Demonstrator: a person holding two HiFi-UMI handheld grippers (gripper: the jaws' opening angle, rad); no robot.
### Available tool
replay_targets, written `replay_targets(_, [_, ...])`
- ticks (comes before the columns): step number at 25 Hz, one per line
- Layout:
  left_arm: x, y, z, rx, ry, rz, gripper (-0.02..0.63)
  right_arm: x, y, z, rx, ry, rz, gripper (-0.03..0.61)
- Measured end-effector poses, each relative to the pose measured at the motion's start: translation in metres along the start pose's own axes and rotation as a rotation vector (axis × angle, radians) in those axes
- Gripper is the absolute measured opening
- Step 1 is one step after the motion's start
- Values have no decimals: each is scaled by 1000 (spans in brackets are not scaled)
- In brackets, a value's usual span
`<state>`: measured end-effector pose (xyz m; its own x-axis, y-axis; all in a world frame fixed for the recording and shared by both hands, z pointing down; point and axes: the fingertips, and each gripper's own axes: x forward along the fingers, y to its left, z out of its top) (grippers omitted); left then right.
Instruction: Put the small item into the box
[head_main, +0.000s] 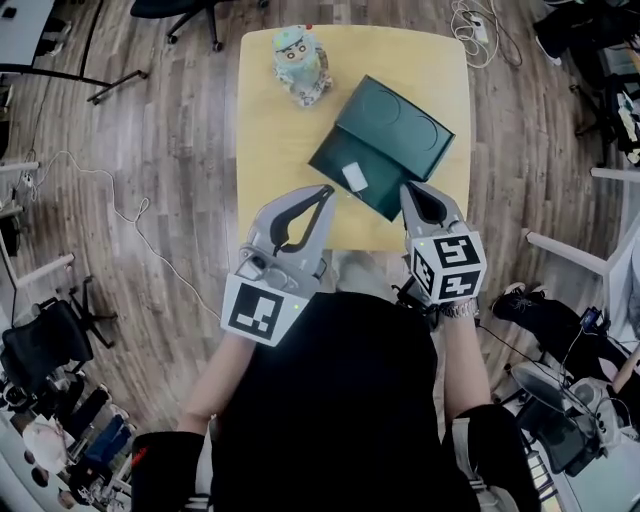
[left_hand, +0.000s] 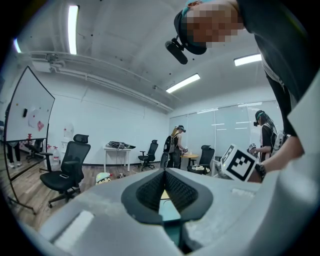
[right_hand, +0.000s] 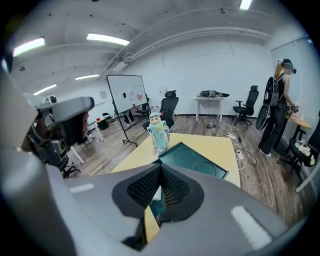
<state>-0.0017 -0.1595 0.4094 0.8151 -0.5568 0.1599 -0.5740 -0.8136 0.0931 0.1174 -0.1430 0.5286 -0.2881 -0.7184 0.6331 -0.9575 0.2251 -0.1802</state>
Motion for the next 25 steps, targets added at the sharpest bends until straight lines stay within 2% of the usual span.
replay_targets(12, [-30,-24,19,51,-42,50,2,-68,16,35,14,-188,0,3])
replay_targets(25, [-59,-31,49,83,-126,118,2,-127,46,89,-44,-392,35,3])
